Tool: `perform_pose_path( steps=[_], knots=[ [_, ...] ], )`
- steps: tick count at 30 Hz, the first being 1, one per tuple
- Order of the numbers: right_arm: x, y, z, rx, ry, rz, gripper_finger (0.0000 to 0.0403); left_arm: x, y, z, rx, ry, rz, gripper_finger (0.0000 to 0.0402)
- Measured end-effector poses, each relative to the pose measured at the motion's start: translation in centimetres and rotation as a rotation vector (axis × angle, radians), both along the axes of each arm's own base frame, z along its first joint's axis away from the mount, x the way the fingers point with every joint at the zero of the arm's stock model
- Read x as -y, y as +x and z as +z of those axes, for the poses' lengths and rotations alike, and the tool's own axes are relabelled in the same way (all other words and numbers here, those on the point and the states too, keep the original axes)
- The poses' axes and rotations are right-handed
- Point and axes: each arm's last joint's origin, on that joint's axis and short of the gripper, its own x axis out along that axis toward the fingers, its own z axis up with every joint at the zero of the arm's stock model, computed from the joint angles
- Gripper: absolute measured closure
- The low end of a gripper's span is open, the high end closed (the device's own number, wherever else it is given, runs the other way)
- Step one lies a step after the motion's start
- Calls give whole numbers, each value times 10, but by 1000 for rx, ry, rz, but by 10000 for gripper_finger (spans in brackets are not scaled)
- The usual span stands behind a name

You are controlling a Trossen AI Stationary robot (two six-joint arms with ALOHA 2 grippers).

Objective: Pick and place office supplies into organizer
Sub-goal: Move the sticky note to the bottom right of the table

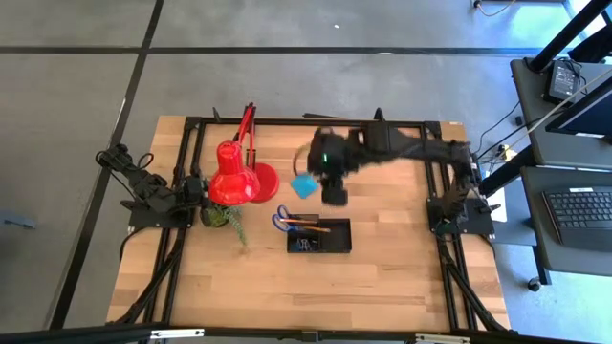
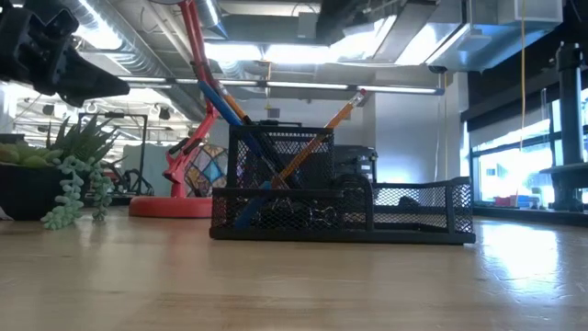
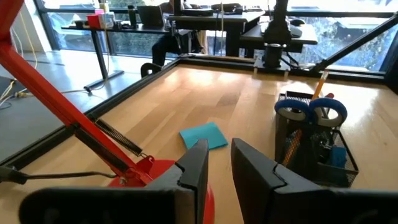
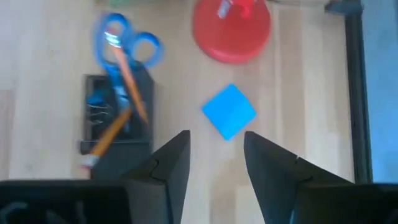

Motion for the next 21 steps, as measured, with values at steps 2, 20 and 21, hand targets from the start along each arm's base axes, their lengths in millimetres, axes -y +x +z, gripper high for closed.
perform_pose_path(
  steps=[2, 20, 21],
  knots=[
    [25, -1, -6, -26, 12, -9, 250, 0, 0, 0, 3, -14, -4, 338],
    [135, 5, -127, 135, 71, 94, 250, 4, 1, 0, 0, -83, -121, 339],
    [137, 4, -136, 157, 78, 104, 250, 4, 1, 0, 1, -82, -120, 339]
  ],
)
